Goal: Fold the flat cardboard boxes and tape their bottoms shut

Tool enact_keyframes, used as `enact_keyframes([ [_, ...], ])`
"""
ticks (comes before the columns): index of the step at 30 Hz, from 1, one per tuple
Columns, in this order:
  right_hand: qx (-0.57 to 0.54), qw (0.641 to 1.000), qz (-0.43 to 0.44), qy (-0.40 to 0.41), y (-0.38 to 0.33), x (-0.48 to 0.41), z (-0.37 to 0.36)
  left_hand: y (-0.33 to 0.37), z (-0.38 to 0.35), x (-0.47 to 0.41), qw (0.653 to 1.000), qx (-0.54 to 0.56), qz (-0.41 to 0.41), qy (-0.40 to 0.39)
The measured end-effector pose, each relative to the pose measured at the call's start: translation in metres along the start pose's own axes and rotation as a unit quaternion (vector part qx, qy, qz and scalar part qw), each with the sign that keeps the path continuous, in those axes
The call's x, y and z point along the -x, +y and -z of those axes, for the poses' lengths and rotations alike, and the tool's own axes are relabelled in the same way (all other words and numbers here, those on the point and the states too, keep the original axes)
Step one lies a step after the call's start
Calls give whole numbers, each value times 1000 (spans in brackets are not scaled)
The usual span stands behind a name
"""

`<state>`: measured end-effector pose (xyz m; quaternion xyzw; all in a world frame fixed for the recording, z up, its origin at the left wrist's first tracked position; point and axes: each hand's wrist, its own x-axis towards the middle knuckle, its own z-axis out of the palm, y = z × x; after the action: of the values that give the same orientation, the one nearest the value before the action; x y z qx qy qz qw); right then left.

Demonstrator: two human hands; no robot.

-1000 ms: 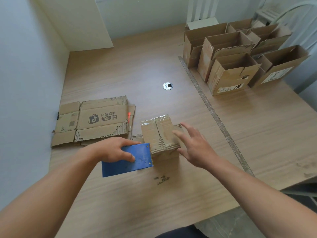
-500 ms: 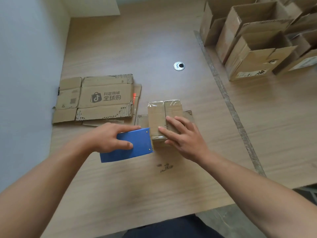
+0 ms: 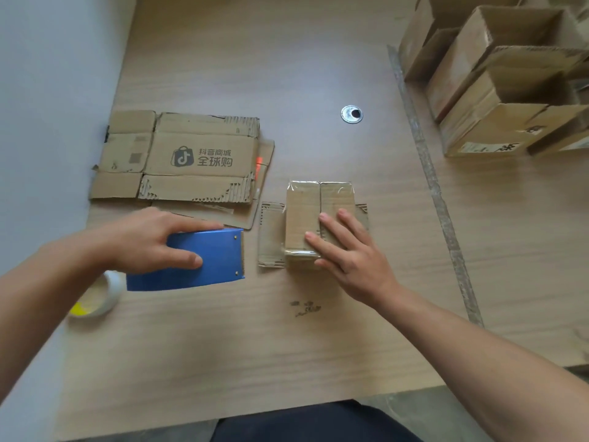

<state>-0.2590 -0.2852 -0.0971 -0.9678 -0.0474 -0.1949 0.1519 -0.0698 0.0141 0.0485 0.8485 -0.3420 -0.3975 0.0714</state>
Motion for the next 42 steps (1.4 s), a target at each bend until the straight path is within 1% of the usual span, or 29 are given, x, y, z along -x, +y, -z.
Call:
enact_keyframes([
  [4,-6,1000,-7,-19,-4,-2,0,-3,-11,-13,999,-16,41,20],
  [9,-20,999,-24,-36,-6,-2,3,11,-24,-39,991,-79,82,63],
  [14,-24,997,-38,-68,-10,0,7,48,-24,-55,985,-118,95,83],
  [21,-53,992,-76,-80,-20,1,10,83,-24,-60,977,-158,111,91],
  [26,-91,985,-118,-91,-29,-1,11,101,-49,-58,964,-192,122,140],
  [28,-116,977,-142,-104,-34,-2,13,101,-63,-58,964,-173,129,152],
  [31,-162,967,-171,-95,-36,-4,15,85,-77,-52,968,-118,139,171],
  [35,-197,959,-182,-93,-35,-2,20,59,-92,-32,965,-65,160,196],
  [38,-200,961,-171,-79,-33,2,25,42,-108,-20,961,-40,189,197],
  [40,-182,969,-157,-60,-34,5,26,31,-122,-15,959,-10,201,201],
  [41,-175,970,-161,-46,-36,4,27,26,-130,-13,958,5,207,200],
  [42,-178,966,-182,-32,-39,4,28,23,-137,-11,957,17,212,198],
])
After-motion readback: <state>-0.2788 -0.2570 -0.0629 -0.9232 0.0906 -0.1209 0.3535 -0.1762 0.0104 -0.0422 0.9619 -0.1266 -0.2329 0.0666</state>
